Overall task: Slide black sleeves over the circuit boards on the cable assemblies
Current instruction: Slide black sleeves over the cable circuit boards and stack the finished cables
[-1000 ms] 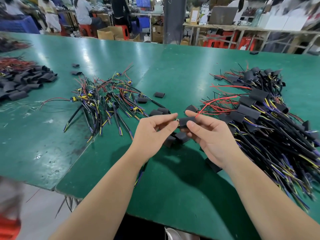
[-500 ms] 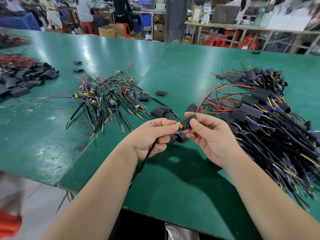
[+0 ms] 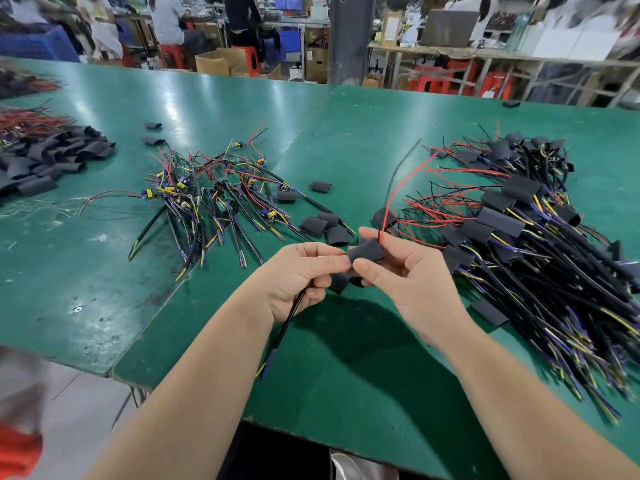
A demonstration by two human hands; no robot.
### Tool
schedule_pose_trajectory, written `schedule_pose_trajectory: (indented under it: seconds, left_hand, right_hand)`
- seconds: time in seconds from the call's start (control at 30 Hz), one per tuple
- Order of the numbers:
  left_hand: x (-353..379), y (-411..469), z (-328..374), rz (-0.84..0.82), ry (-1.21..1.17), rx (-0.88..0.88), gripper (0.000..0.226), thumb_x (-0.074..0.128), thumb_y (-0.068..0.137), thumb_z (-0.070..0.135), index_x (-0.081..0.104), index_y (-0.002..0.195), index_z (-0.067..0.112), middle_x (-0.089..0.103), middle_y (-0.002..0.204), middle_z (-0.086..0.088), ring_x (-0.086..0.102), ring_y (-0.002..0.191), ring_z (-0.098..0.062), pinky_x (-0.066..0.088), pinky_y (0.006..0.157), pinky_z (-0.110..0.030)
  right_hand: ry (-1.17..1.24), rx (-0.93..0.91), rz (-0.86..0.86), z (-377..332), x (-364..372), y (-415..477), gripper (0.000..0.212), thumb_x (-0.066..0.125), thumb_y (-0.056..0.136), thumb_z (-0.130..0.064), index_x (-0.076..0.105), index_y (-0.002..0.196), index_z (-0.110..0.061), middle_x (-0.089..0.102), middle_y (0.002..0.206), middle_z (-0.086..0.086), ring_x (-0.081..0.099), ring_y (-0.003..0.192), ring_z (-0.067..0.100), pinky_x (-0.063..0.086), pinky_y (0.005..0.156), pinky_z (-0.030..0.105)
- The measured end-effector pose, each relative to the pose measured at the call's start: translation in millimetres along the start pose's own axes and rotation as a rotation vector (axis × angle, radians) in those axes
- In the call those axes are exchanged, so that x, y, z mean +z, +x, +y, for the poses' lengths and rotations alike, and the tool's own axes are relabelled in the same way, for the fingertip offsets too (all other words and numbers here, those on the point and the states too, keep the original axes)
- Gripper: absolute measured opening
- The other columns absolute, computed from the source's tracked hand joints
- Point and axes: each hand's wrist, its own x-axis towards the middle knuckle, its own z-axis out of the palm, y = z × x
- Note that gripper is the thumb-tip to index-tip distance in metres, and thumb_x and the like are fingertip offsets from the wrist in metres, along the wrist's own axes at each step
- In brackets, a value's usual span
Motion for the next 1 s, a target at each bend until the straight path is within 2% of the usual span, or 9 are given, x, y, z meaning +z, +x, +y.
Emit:
schedule_pose_trajectory:
  seconds: [0.1,0.27,0.3,0.37,0.47,0.53,0.7,0.87,1.0]
  left_hand:
    - [2,1,-1,0.011,0.000,0.033,0.021,0.070,0.067,0.006,0.063,0.050,0.018,0.052,0.055,0.000,0.037,0.038,-0.005,0.028,0.034,-0.014]
    - [-1,2,0,0.096,-0.073,0.161,0.036,0.066,0.075,0.001,0.049,0.048,0.016,0.053,0.049,0.002,0.038,0.037,-0.005,0.028,0.034,-0.013]
    - [-2,2,0,0.112,-0.043,0.182,0.037,0.066,0.079,0.000,0.050,0.049,0.015,0.053,0.049,0.002,0.039,0.037,-0.005,0.029,0.034,-0.014]
    - [-1,2,-2,0.121,0.059,0.203,0.037,0.066,0.081,0.000,0.058,0.047,0.015,0.052,0.047,0.001,0.040,0.037,-0.006,0.032,0.035,-0.014]
    - [4,1,-3,0.063,0.125,0.204,0.035,0.066,0.080,0.000,0.068,0.049,0.015,0.055,0.047,0.000,0.045,0.039,-0.007,0.038,0.039,-0.015]
    - [4,-1,-2,0.008,0.112,0.233,0.030,0.066,0.078,0.001,0.070,0.051,0.015,0.059,0.050,0.000,0.048,0.042,-0.008,0.041,0.042,-0.016]
    - [4,-7,1,-0.093,0.088,0.277,0.008,0.071,0.062,0.008,0.068,0.058,0.014,0.060,0.054,-0.002,0.051,0.042,-0.010,0.042,0.042,-0.018]
    - [3,-4,-1,-0.034,0.051,0.234,0.030,0.071,0.065,0.003,0.047,0.079,0.014,0.058,0.057,-0.004,0.049,0.042,-0.013,0.041,0.041,-0.020]
    - [7,-2,-1,0.014,0.016,0.234,0.018,0.060,0.087,0.000,0.052,0.086,0.016,0.060,0.059,-0.001,0.049,0.044,-0.009,0.043,0.044,-0.018]
  right_hand:
    - [0.114,0.055,-0.014,3,3,-2,0.039,0.065,0.081,-0.022,0.059,0.115,-0.039,0.072,0.091,-0.009,0.063,0.083,0.009,0.052,0.070,0.019]
    - [-0.373,-0.052,-0.080,8,5,-7,0.055,0.051,0.098,-0.023,0.022,0.139,-0.044,0.046,0.093,-0.009,0.046,0.070,-0.007,0.041,0.076,0.007]
    - [-0.349,-0.070,-0.067,7,8,-8,0.052,0.048,0.099,-0.021,0.023,0.137,-0.045,0.047,0.093,-0.008,0.047,0.069,-0.007,0.041,0.075,0.007]
    - [-0.103,-0.036,0.039,2,13,-6,0.038,0.049,0.098,-0.013,0.048,0.124,-0.041,0.056,0.100,0.003,0.053,0.070,-0.004,0.047,0.069,0.013]
    - [0.297,0.101,0.106,-3,8,0,0.030,0.065,0.079,-0.014,0.065,0.108,-0.024,0.070,0.090,0.003,0.059,0.073,0.012,0.047,0.063,0.022]
    - [0.347,0.109,0.086,-4,3,1,0.043,0.071,0.065,-0.016,0.064,0.107,-0.019,0.073,0.082,0.002,0.062,0.073,0.017,0.049,0.066,0.024]
    - [0.270,0.021,0.057,-7,2,-2,0.023,0.080,0.056,-0.018,0.060,0.065,-0.025,0.070,0.075,0.001,0.062,0.067,0.014,0.050,0.068,0.023]
    - [0.174,0.034,0.126,-8,6,-3,0.022,0.079,0.060,-0.016,0.063,0.075,-0.017,0.071,0.071,-0.003,0.061,0.062,0.008,0.051,0.062,0.020]
    - [0.341,0.206,0.219,-13,14,-8,0.017,0.068,0.080,0.001,0.067,0.088,-0.014,0.073,0.076,0.002,0.068,0.066,0.015,0.052,0.057,0.021]
